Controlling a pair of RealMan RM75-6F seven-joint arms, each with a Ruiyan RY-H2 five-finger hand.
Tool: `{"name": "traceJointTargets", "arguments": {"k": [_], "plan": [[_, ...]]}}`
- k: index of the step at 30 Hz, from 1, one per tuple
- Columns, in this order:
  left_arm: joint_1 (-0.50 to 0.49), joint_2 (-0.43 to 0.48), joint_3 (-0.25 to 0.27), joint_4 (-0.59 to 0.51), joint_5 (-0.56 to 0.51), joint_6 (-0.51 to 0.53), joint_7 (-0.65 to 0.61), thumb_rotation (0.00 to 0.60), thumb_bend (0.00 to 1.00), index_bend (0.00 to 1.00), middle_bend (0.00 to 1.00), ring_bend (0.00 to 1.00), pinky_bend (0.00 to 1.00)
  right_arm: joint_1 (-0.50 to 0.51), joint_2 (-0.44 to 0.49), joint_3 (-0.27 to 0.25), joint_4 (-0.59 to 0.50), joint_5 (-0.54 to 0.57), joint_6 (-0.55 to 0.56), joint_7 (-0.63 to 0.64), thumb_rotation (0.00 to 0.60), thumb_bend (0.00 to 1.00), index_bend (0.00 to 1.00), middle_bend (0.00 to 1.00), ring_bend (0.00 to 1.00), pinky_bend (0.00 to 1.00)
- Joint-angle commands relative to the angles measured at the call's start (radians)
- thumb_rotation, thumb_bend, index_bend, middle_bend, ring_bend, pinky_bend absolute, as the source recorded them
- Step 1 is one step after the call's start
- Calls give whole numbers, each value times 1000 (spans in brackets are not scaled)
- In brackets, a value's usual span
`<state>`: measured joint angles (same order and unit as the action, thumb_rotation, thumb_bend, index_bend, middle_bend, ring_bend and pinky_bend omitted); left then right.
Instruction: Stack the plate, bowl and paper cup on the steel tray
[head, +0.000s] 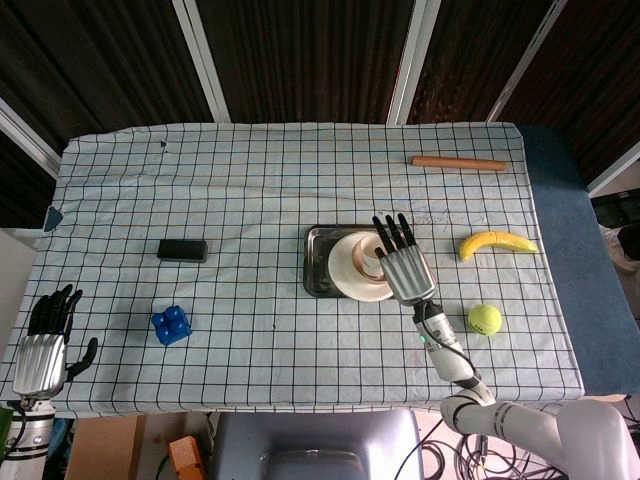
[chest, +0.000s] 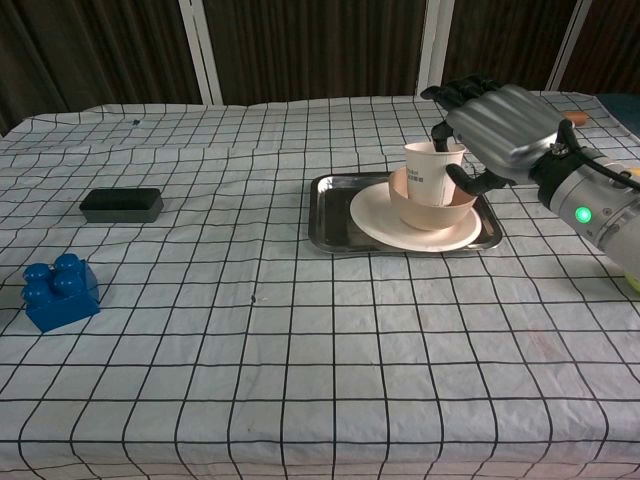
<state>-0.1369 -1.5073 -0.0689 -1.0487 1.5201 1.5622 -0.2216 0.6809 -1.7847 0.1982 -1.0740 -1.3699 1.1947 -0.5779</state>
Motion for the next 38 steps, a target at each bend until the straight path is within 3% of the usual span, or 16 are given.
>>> {"name": "traceJointTargets", "arguments": {"k": [1,8,12,16,19,21,23,25,28,32,38], "plan": [[-1,1,0,-2,0,-2,4,600,389,0,0,0,0,-7,-7,-15,14,-4,-7,11,600,460,493,26,0,0],[-2,13,3,-21,0,-10,3,600,389,0,0,0,0,-26,19,-30,-12,-11,-3,35,600,459,386,30,0,0],[2,23,3,-32,1,-4,2,600,389,0,0,0,0,-53,76,-43,-91,-30,33,37,600,367,252,24,0,0],[19,90,33,-96,5,-25,24,600,390,0,0,0,0,-111,187,-63,-258,-39,87,21,600,275,120,0,0,0],[48,234,80,-282,-8,-69,110,600,394,0,0,0,0,-200,324,-93,-470,-26,153,54,600,269,54,0,0,0],[69,288,91,-367,15,-26,131,600,394,0,0,0,0,-294,437,-136,-623,-14,234,64,600,269,8,0,0,0],[90,303,101,-386,50,26,128,600,394,0,0,0,0,-381,516,-186,-694,-30,328,54,600,269,0,0,0,0],[121,306,117,-386,80,80,139,600,393,0,0,0,0,-480,569,-239,-705,-45,433,54,600,269,0,0,0,0],[161,301,142,-379,132,152,179,600,393,0,0,0,0,-573,606,-283,-674,-20,482,149,600,269,0,0,0,0],[163,300,153,-377,166,156,181,600,394,0,0,0,0,-621,595,-268,-585,-1,497,275,600,269,0,0,0,0],[148,299,126,-394,123,108,206,600,394,0,0,0,0,-639,598,-258,-545,-44,493,324,600,269,14,0,0,0]]}}
